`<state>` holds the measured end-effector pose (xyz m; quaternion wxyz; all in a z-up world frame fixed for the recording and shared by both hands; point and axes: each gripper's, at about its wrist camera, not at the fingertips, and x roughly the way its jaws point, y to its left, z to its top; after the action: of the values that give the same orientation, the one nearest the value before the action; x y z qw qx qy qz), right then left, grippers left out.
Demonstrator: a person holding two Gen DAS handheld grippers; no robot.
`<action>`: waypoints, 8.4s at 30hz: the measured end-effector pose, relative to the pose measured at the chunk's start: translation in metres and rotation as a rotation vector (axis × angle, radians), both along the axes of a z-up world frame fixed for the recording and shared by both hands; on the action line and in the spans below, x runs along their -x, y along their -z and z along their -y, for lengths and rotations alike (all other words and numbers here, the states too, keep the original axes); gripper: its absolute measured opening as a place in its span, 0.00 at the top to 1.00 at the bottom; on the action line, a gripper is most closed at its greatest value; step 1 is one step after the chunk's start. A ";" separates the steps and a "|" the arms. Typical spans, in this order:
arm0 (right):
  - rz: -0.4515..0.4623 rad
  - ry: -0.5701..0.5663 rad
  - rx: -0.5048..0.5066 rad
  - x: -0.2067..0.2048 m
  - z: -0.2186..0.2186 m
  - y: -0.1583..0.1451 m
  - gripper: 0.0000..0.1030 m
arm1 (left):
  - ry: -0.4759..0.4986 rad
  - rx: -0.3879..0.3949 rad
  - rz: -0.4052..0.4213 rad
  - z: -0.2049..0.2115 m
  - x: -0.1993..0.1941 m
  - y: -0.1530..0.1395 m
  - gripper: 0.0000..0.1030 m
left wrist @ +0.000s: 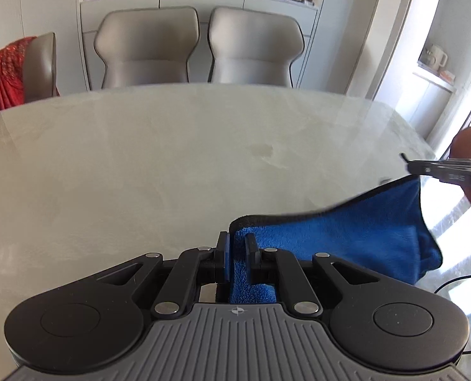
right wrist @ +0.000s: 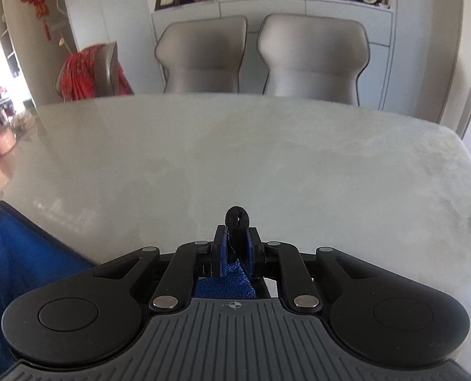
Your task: Fold towel
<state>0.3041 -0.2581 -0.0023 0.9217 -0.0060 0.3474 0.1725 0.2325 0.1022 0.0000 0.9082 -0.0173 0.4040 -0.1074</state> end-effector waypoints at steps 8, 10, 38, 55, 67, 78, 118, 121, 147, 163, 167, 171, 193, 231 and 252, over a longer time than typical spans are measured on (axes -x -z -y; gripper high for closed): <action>0.202 0.067 -0.050 0.044 0.037 -0.076 0.90 | 0.015 -0.030 0.158 0.003 0.018 -0.061 0.92; 0.260 0.075 -0.058 0.050 0.045 -0.096 0.91 | 0.033 -0.041 0.191 0.007 0.018 -0.074 0.92; -0.344 0.034 -0.183 0.016 0.015 0.085 0.68 | 0.000 -0.067 0.047 -0.002 0.002 -0.022 0.91; -0.191 -0.097 -0.188 0.014 -0.006 0.049 0.94 | -0.034 -0.048 0.033 -0.014 0.014 -0.022 0.87; 0.047 -0.123 -0.518 0.028 0.036 -0.070 0.94 | 0.005 -0.048 0.195 -0.011 0.028 -0.087 0.87; 0.150 -0.119 -0.409 0.045 0.055 -0.124 0.94 | 0.049 -0.067 0.267 0.003 0.023 -0.120 0.87; 0.059 -0.480 0.639 0.061 -0.099 0.070 0.72 | 0.162 -0.112 -0.057 0.017 -0.020 0.023 0.78; 0.054 -0.466 0.640 0.055 -0.104 0.075 0.68 | 0.162 -0.106 -0.064 0.018 -0.022 0.026 0.76; -0.113 -0.396 0.360 0.018 -0.087 0.073 0.90 | 0.404 -0.297 0.062 0.029 -0.087 0.057 0.39; -0.087 -0.449 0.328 0.020 -0.077 0.074 0.89 | 0.487 -0.366 -0.072 0.034 -0.145 0.098 0.37; -0.095 -0.443 0.322 0.018 -0.077 0.073 0.89 | 0.444 -0.352 -0.115 0.033 -0.152 0.103 0.26; -0.100 -0.441 0.322 0.018 -0.078 0.073 0.89 | 0.379 -0.325 -0.157 0.029 -0.156 0.106 0.16; -0.050 -0.362 0.253 0.020 -0.071 0.060 0.94 | 0.355 -0.146 -0.135 0.028 -0.123 0.071 0.96; 0.333 -0.237 0.440 0.081 -0.012 -0.103 0.95 | 0.345 -0.096 0.296 0.038 -0.005 -0.060 0.95; -0.155 -0.331 0.400 0.199 -0.017 0.027 0.95 | 0.426 -0.101 0.015 0.026 0.115 0.064 0.91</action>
<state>0.1056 -0.2411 -0.0295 0.8320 -0.2315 0.4384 0.2488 0.1175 0.0766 -0.0636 0.8678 0.1148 0.3966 -0.2765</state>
